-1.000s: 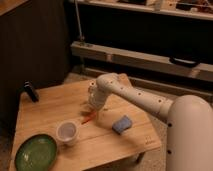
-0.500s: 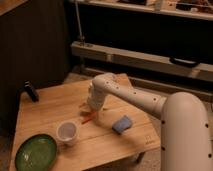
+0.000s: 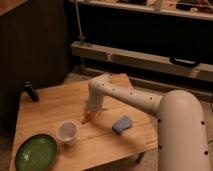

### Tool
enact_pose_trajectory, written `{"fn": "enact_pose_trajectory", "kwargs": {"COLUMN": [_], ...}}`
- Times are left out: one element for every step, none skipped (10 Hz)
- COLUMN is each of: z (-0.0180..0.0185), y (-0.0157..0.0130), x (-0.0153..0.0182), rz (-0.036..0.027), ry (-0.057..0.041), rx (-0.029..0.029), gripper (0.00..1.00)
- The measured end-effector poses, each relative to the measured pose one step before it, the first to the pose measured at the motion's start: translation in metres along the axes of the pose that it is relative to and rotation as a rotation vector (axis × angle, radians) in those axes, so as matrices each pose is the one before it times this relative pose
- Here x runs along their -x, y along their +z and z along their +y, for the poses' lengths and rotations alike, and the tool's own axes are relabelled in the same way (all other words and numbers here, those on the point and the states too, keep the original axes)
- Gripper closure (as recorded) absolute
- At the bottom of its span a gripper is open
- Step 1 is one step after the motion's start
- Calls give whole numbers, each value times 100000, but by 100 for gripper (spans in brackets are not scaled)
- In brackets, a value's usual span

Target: Place the pepper in the ceramic bowl

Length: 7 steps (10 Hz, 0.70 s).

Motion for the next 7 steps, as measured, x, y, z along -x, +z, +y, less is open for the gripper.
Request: {"fn": "enact_pose_trajectory", "kwargs": {"z": [359, 141, 283, -43, 33, 39, 4], "y": [71, 88, 211, 63, -106, -42, -32], "x": [9, 22, -20, 85, 66, 62, 13], "rz": [261, -196, -712, -83, -64, -198, -62], "ry": [736, 577, 887, -159, -59, 37, -43], "rx": [2332, 1525, 2135, 449, 145, 103, -4], "gripper": [86, 86, 86, 86, 86, 85, 80]}}
